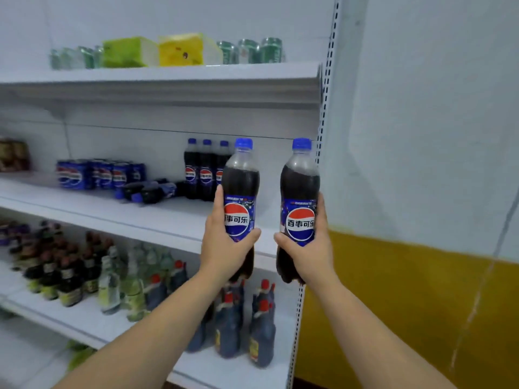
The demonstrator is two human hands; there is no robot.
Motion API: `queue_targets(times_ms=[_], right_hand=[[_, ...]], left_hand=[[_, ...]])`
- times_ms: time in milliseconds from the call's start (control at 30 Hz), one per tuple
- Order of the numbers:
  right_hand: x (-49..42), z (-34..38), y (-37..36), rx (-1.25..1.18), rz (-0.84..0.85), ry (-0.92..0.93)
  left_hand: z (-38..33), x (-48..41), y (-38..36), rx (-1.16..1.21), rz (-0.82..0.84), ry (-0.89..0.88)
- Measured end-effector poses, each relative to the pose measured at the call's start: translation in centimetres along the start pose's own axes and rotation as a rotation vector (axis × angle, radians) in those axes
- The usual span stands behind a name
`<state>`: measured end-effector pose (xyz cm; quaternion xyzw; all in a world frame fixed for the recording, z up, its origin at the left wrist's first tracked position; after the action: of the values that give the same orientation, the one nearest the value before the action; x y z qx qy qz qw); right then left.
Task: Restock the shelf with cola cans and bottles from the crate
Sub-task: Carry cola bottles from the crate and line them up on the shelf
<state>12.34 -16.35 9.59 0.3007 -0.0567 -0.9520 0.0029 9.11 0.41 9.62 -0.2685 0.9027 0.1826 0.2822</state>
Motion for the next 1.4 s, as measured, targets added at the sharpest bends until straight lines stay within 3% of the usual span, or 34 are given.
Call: queue_targets(times_ms=[233, 467, 867, 1067, 1233, 1400], right_hand=[[-1.4, 0.8, -10.2, -0.064, 0.014, -0.007], [-5.4, -0.9, -15.1, -0.033, 0.011, -0.046], [-17.7, -8.1, -15.1, 0.137, -0.064, -0.067], [-20.4, -13.2, -13.8, 0.197, -0.126, -0.13], [-21.8, -15.4, -12.9, 0.19, -0.185, -0.075], [-22.2, -16.1, -12.7, 0.208, -0.138, -0.1]], left_hand=[[4.6, -3.9, 7.3, -0.038, -0.047, 0.027], [8.9, -8.3, 8.4, 0.017, -0.044, 0.063], [14.6, -20.6, -1.3, 0.059, 0.115, 0.074], [18.0, -23.4, -6.6, 0.059, 0.211, 0.05], [18.6, -25.3, -10.3, 0.141, 0.318, -0.015], [19.9, -26.1, -11.8, 0.158, 0.338, -0.068]])
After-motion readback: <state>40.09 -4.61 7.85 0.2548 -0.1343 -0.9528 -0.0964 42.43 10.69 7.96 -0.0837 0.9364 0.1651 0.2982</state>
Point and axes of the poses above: each hand's wrist, its own x-axis away from the middle knuckle, its own y-axis out of the back of the hand, z = x × y, the point moved 5 cm from there along -x, towards the middle knuckle, and after that the axes turned 1 degree about -z, right-handed, at the moved point
